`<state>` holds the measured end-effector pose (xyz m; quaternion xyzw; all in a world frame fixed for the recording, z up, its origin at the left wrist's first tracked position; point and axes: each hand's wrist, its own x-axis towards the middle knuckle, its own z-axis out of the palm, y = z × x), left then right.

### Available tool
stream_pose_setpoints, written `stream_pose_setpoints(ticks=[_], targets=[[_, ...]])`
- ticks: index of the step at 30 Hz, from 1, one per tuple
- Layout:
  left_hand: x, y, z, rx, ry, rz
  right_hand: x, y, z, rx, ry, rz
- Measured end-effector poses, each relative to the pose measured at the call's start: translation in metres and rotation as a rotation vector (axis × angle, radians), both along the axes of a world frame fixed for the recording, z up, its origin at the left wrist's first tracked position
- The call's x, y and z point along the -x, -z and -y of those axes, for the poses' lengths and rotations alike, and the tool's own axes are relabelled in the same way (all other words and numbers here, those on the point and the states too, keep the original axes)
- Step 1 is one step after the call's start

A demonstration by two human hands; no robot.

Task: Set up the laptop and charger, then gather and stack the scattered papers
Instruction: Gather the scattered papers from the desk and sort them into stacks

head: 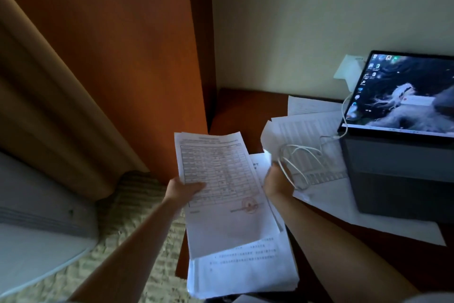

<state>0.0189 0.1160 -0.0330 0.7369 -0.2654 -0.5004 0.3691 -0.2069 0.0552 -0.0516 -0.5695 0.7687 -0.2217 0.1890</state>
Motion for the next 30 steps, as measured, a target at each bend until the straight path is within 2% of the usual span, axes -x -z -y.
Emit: stream_pose_setpoints(ticks=[3,4,6,8,10,11,13,15,17,19,21,26,30], targets=[[0.007,-0.002,0.008,-0.034,0.04,-0.12,-0.009,-0.019,0.003,0.093,0.02,0.084],[0.01,-0.004,0.01,-0.05,0.07,-0.137,-0.019,-0.034,0.003,0.236,-0.041,0.068],[0.017,-0.007,0.015,-0.074,0.115,-0.155,-0.043,-0.055,-0.003,0.539,-0.248,-0.026],[0.021,-0.01,0.017,-0.08,0.128,-0.193,-0.059,-0.061,-0.013,0.688,-0.515,0.015],[0.018,-0.012,0.017,-0.079,0.113,-0.24,-0.059,-0.046,-0.025,0.649,-0.721,0.042],[0.015,-0.012,0.015,-0.074,0.088,-0.28,-0.053,-0.031,-0.031,0.583,-0.737,0.014],[0.007,-0.014,0.009,-0.034,0.05,-0.35,-0.04,-0.008,-0.039,0.427,-0.644,0.022],[-0.002,-0.011,0.002,0.021,0.021,-0.344,-0.035,0.0,-0.048,0.179,-0.559,0.212],[-0.011,-0.008,-0.004,0.049,-0.013,-0.307,-0.038,-0.008,-0.055,0.044,-0.605,0.314],[-0.018,-0.006,-0.008,0.055,-0.037,-0.319,-0.045,-0.019,-0.065,0.07,-0.743,0.268],[-0.024,-0.008,-0.013,0.079,-0.076,-0.299,-0.049,-0.024,-0.078,0.193,-0.832,0.198],[-0.058,-0.026,-0.02,0.228,-0.5,-0.032,-0.043,-0.025,-0.098,0.255,-0.866,0.162],[-0.075,-0.035,-0.028,0.262,-0.576,0.016,-0.052,-0.041,-0.107,0.371,-0.939,0.122]])
